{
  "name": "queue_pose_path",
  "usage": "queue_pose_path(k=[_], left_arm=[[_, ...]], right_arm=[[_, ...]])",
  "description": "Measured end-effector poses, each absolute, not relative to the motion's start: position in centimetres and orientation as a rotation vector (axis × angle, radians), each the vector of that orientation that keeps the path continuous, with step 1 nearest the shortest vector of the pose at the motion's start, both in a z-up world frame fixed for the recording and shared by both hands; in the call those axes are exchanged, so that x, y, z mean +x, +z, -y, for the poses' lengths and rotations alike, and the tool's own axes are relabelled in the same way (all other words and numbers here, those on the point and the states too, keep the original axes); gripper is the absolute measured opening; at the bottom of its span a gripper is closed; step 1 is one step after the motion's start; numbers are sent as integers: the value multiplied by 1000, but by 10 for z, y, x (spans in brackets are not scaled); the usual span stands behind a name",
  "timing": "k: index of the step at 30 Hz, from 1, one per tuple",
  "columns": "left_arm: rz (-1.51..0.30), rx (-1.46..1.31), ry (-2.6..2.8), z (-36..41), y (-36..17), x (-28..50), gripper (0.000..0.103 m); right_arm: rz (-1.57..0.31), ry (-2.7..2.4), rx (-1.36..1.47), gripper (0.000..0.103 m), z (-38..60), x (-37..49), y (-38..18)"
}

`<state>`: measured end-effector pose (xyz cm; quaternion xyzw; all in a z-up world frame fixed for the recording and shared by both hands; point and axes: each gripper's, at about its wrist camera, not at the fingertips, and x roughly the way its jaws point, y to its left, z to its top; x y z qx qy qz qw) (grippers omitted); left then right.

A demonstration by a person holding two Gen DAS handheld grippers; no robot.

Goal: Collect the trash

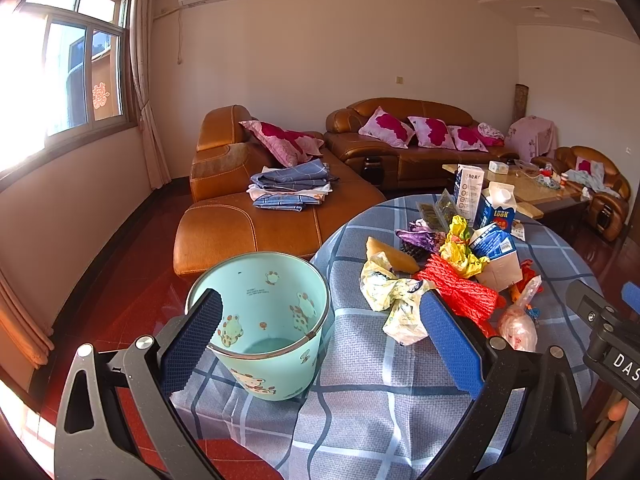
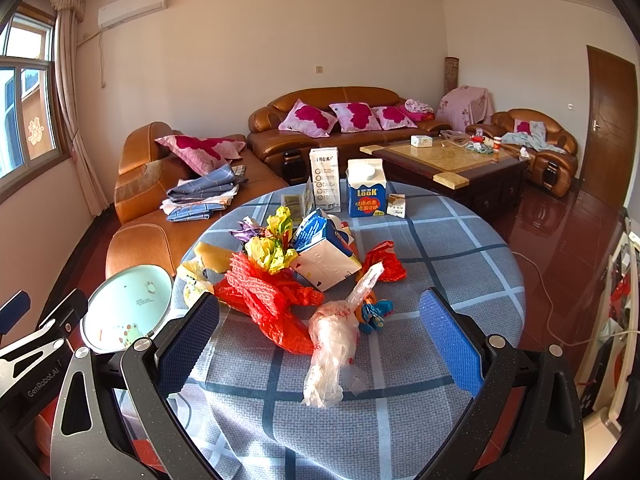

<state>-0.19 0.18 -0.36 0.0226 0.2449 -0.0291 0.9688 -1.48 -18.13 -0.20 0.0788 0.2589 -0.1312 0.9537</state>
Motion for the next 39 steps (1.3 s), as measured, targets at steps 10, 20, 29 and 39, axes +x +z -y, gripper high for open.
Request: queue_pose_path(k=[10, 20, 29, 39], left_arm=[[-503, 48, -59, -1, -8, -2, 97], [-529, 71, -57, 4, -16, 4, 97], [-600, 33, -89, 3, -33, 21, 97], [-687, 7, -109, 4, -70, 38, 96]], right_arm=[[-527, -276, 169, 98, 181, -15, -3], [-542, -272, 186, 98, 184, -12, -13], [-518, -327, 193, 98, 210, -12, -27], [-710, -264, 302, 77, 241, 11, -78]])
